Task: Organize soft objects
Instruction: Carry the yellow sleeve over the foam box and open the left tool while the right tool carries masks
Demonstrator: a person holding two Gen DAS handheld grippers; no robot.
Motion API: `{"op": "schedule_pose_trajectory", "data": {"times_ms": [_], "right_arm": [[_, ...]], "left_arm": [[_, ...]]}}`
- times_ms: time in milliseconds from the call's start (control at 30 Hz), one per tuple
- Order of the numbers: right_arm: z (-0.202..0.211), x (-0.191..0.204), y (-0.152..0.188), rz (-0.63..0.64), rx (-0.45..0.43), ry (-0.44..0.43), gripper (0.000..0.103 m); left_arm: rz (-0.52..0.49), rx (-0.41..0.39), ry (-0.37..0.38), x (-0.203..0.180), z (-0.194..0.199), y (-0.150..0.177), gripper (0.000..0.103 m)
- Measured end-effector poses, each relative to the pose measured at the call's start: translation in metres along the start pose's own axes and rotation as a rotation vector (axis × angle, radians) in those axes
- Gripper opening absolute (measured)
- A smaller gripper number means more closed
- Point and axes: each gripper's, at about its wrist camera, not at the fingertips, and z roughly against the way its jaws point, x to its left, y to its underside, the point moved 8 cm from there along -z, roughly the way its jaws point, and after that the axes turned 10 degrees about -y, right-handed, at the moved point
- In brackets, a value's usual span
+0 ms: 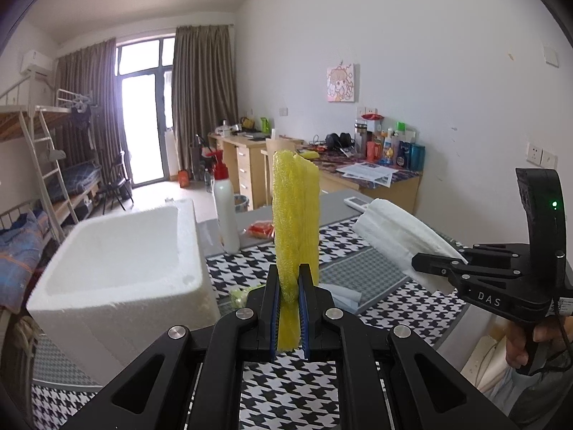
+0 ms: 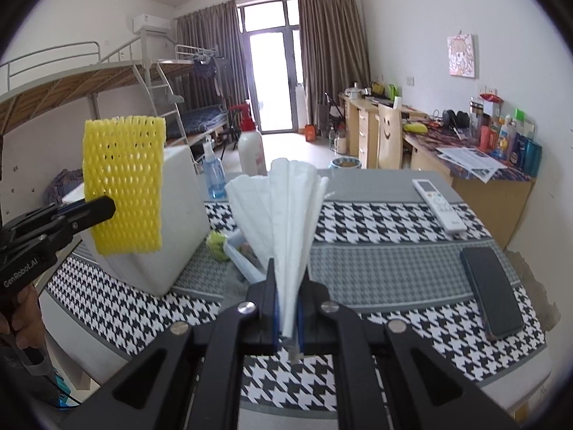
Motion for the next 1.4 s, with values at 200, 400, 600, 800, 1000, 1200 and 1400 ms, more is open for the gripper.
{"op": "schedule_pose_trajectory", "data": {"times_ms": [200, 400, 600, 800, 1000, 1200, 1400], "right_arm": [[0.001, 0.011, -0.018, 0.034, -0.031, -0.011, 0.010], [0.003, 0.027, -0.034, 0.060, -0.066, -0.045, 0.010], [0.002, 0.036, -0.049, 0.064, -0.099, -0.084, 0.010], [-0.005, 0.049, -0.055, 0.095, -0.105, -0.118, 0.010], [-0.011, 0.058, -0.063, 0.112, -0.115, -0.164, 0.010], [-0.022, 0.069, -0.069, 0.113, -0.117, -0.211, 0.010], [-0.031, 0.081, -0.072, 0.125, -0.110, -0.248, 0.010]], "left_arm": [[0.019, -0.023, -0.020, 0.010, 0.000, -0.015, 0.010], [0.036, -0.055, -0.055, 0.022, 0.008, -0.026, 0.010], [0.059, -0.078, -0.102, 0.040, 0.012, -0.036, 0.010], [0.080, -0.085, -0.148, 0.053, 0.010, -0.040, 0.010], [0.102, -0.085, -0.201, 0.068, 0.009, -0.042, 0.010], [0.129, -0.075, -0.273, 0.086, 0.008, -0.040, 0.010], [0.140, -0.069, -0.309, 0.099, 0.004, -0.042, 0.010]]}}
